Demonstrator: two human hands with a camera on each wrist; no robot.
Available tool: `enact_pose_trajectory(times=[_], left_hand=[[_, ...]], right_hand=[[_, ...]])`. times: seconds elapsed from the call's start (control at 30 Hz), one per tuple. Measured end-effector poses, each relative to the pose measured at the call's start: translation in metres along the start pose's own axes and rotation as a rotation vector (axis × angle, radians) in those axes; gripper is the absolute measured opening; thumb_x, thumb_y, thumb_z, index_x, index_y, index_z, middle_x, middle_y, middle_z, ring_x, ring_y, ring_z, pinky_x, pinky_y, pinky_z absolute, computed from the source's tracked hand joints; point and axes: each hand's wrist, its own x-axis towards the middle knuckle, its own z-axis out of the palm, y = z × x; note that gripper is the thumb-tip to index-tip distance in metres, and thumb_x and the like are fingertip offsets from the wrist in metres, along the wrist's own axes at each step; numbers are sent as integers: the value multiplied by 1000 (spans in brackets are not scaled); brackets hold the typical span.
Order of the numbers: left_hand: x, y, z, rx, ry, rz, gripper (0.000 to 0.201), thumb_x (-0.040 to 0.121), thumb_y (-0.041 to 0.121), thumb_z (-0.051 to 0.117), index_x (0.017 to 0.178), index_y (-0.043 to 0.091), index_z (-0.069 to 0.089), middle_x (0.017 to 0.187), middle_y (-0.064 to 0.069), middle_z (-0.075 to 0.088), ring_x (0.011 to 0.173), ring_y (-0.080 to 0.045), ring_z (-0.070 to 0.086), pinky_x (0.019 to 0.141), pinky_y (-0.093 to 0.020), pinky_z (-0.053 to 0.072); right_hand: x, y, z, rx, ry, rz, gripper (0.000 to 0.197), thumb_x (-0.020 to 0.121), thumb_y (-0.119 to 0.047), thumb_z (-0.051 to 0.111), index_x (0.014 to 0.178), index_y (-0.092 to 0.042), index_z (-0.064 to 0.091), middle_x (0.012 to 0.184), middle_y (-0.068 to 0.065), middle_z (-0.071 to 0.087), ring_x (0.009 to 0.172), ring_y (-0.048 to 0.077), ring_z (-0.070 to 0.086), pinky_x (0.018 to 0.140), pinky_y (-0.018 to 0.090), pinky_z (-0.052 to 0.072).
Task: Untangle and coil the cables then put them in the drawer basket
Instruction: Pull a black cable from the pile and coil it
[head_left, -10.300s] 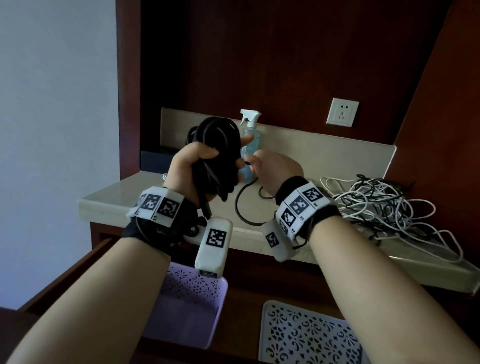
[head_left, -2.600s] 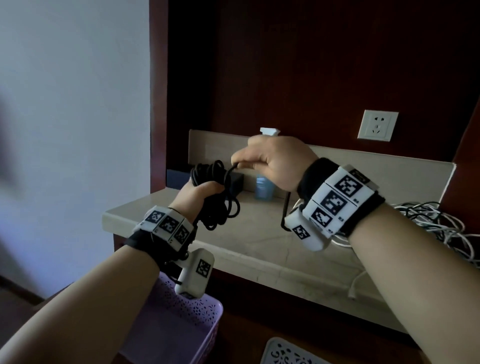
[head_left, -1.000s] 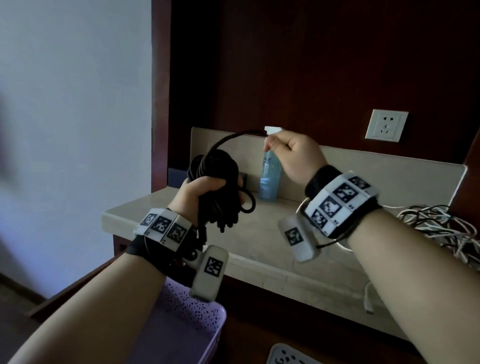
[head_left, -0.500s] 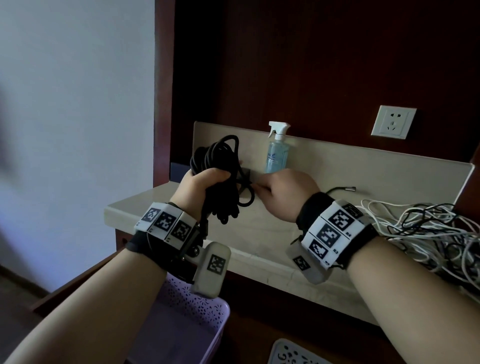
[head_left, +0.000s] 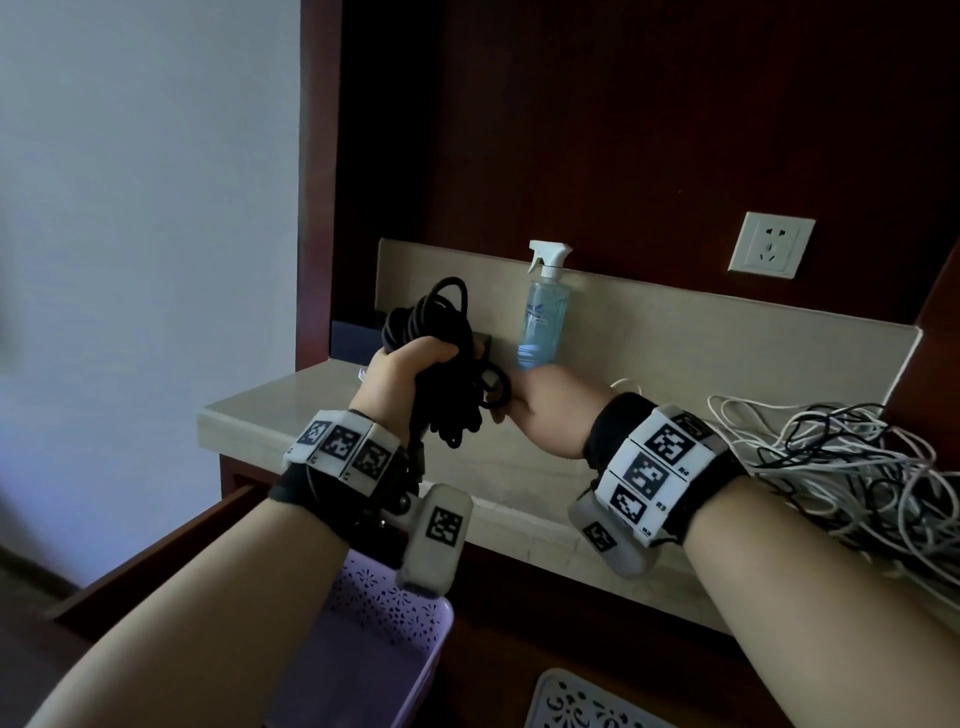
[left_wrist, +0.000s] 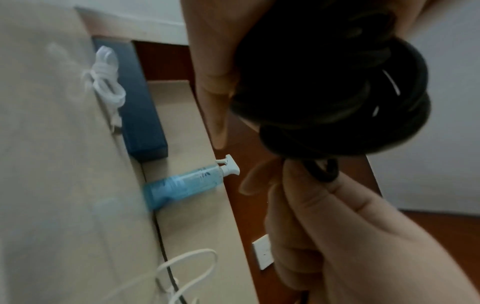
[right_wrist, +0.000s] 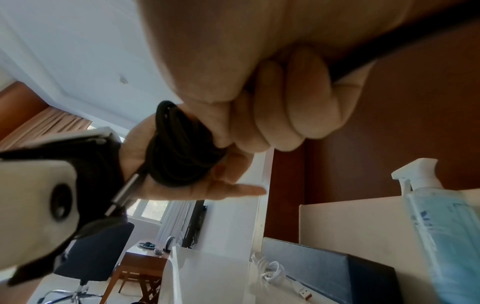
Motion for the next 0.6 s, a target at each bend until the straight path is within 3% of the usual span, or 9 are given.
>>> enact_pose_trajectory(times=[0.1,0.2,0.3,0.37,0.5,0.6], left_hand=[[1,0,-1,-113,-1,-59,25,80,16,53,79,-1,72,89,-20,66,73,-31,62,74,-39,45],[6,7,-5,-189,40,-49,29,85,19,51,73,3,72,76,-11,66,67,-24,63,68,-33,46],[14,20,-19,-258,127,-9,22,84,18,53,75,3,67,72,-7,66,67,-22,65,66,-29,51],[17,29,-30,-286,154,28,24,83,15,51,69,3,66,69,-8,64,65,-23,64,67,-30,50],[15,36,-39,-316,133,45,20,89,11,43,78,1,57,66,-9,63,61,-22,64,70,-31,51],[14,33,-37,-198,84,-36,35,88,15,47,64,0,68,65,-10,64,61,-22,63,67,-30,50]], right_hand=[[0,-6,2,17,-1,-3,28,99,-29,35,96,-19,61,105,7,62,98,25,56,84,33,44],[0,-8,5,63,50,-34,28,99,-29,35,98,-18,61,98,6,60,92,24,54,81,31,42],[-6,-1,7,74,-43,-1,30,100,-30,35,97,-16,62,91,-2,51,86,16,46,76,26,34],[-6,15,4,-30,-133,81,31,98,-32,38,95,-17,65,91,-3,51,89,17,50,77,26,34],[0,69,-11,-370,-284,330,25,96,-31,44,99,-15,62,99,6,56,97,25,56,74,27,38],[0,107,-27,-259,-154,580,35,96,-30,47,114,-3,59,117,16,61,107,31,58,86,32,45]])
